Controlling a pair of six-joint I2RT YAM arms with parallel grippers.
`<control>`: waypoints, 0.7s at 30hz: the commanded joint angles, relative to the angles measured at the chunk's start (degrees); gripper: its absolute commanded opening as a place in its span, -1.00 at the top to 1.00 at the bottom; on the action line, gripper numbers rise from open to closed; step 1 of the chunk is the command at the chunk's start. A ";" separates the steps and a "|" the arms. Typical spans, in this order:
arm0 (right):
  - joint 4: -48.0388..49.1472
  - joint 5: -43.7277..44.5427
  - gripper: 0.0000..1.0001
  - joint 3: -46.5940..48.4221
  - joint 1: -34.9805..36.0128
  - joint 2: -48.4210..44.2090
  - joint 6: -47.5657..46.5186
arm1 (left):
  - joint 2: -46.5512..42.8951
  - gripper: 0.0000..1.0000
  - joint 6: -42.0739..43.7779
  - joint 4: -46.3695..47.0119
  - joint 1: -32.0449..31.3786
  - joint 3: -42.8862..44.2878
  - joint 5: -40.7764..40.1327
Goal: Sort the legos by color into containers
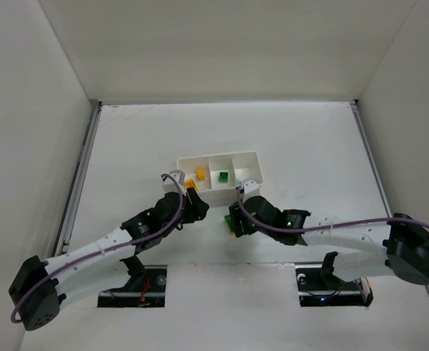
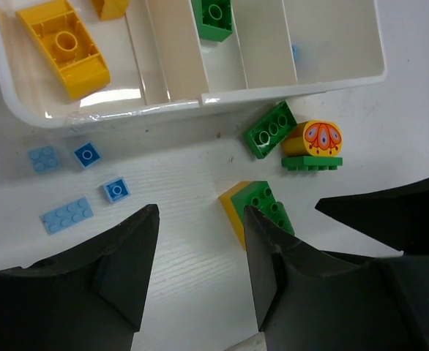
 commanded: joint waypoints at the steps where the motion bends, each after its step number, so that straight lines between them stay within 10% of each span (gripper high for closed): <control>1: 0.05 0.46 -0.35 1.44 0.26 1.74 0.17 | 0.42 0.06 -2.24 3.34 -0.80 -1.35 -0.29; 21: -4.08 7.49 -0.09 10.84 3.16 15.64 -1.68 | 2.26 0.06 -4.18 5.01 -1.59 -4.60 -1.08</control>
